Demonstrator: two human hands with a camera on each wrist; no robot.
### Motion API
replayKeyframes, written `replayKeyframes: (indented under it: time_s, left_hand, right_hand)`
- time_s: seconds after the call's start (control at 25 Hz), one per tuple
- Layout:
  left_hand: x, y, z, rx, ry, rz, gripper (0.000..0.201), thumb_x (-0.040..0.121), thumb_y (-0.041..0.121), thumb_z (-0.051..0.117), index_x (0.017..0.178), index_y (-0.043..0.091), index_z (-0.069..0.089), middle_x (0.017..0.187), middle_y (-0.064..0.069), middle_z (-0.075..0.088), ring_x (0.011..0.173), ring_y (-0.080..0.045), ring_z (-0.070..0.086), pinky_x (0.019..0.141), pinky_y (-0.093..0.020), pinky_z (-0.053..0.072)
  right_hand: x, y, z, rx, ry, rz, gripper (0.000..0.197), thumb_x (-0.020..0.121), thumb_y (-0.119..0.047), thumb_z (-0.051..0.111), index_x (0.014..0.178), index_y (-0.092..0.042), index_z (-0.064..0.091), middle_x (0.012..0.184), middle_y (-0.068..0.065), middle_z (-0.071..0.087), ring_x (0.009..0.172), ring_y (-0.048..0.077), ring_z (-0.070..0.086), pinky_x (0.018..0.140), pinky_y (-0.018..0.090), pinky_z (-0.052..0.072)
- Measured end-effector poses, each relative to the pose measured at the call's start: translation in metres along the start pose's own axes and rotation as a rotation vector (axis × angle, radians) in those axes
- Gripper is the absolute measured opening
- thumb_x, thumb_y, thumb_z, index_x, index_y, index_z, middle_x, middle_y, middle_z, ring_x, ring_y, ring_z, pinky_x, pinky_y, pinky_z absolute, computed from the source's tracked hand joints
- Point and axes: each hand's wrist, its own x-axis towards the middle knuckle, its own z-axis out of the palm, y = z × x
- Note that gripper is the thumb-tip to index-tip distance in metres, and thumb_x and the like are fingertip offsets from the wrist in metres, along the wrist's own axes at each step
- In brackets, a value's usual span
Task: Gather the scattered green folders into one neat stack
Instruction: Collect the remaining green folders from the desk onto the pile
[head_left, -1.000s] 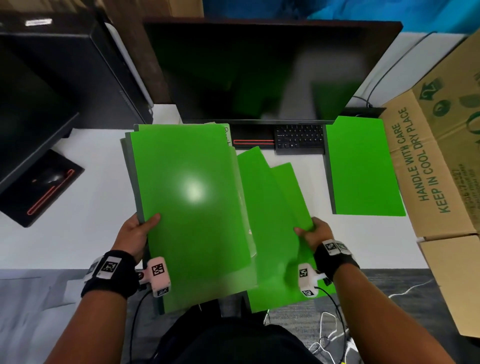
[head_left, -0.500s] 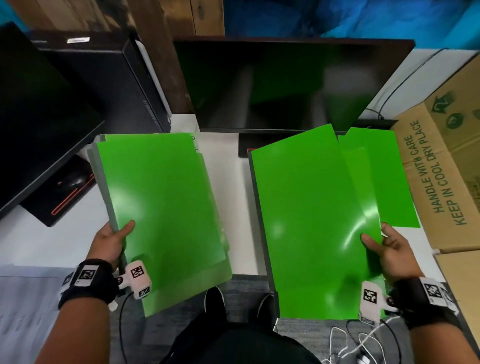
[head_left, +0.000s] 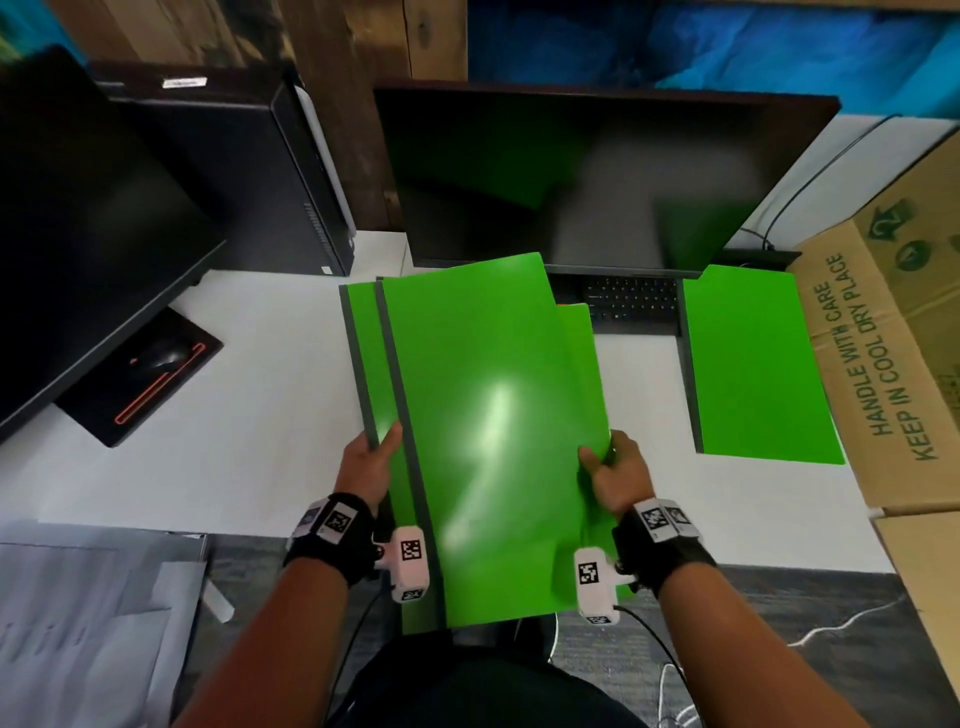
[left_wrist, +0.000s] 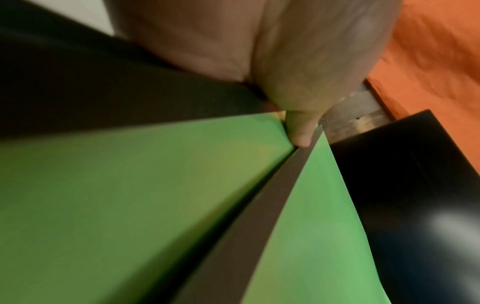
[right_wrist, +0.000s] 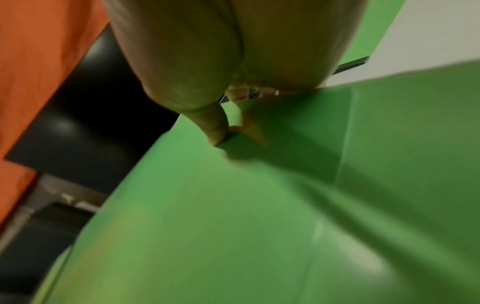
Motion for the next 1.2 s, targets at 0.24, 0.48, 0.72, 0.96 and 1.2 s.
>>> replayKeyframes:
  time_s: [0.24, 0.48, 0.72, 0.96, 1.2]
  left_hand:
    - [-0.021, 0.004, 0.021, 0.071, 0.027, 0.091, 0.035, 0.097, 0.042, 0.046, 0.098, 0.011, 0.063, 0.098, -0.008, 0.064, 0.093, -0.021, 0.057, 0.084, -0.031, 0.040]
    - [-0.029, 0.021, 0.026, 0.195, -0.111, 0.211, 0.030, 0.097, 0.038, 0.048, 0.118, 0.019, 0.058, 0.118, 0.000, 0.064, 0.116, -0.021, 0.056, 0.103, -0.035, 0.040]
    - [-0.030, 0.065, 0.025, 0.078, -0.288, 0.267, 0.035, 0.081, 0.020, 0.074, 0.113, 0.029, 0.063, 0.109, 0.012, 0.072, 0.106, -0.011, 0.067, 0.091, -0.033, 0.051]
    - [-0.040, 0.078, 0.035, 0.025, -0.160, 0.287, 0.019, 0.082, 0.015, 0.073, 0.100, 0.018, 0.070, 0.091, 0.012, 0.073, 0.085, -0.002, 0.071, 0.079, -0.026, 0.054]
    - [-0.036, 0.066, 0.017, 0.024, -0.099, 0.269, 0.022, 0.084, 0.016, 0.070, 0.106, 0.010, 0.070, 0.101, -0.008, 0.071, 0.098, -0.025, 0.068, 0.090, -0.036, 0.050]
  right_hand:
    - [0.016, -0.006, 0.010, 0.159, -0.157, 0.111, 0.080, 0.079, -0.012, 0.077, 0.147, -0.012, 0.037, 0.130, 0.006, 0.061, 0.118, 0.024, 0.060, 0.101, 0.040, 0.048]
    - [0.018, -0.006, 0.000, 0.375, -0.125, 0.107, 0.050, 0.071, 0.003, 0.079, 0.114, -0.013, 0.059, 0.112, 0.018, 0.072, 0.099, 0.032, 0.069, 0.092, 0.049, 0.055]
    - [0.008, -0.040, -0.020, 0.591, -0.136, -0.108, 0.053, 0.076, 0.012, 0.070, 0.112, -0.025, 0.058, 0.109, -0.001, 0.071, 0.102, 0.019, 0.068, 0.088, 0.037, 0.056]
    - [0.031, -0.037, -0.036, 0.453, -0.080, -0.193, 0.055, 0.084, -0.025, 0.070, 0.134, -0.032, 0.048, 0.128, 0.009, 0.061, 0.116, 0.026, 0.060, 0.099, 0.042, 0.050]
    - [0.097, 0.082, -0.078, -0.607, 0.001, 0.321, 0.095, 0.085, -0.046, 0.063, 0.157, -0.021, 0.007, 0.166, 0.011, 0.002, 0.150, 0.038, 0.009, 0.118, 0.051, 0.023]
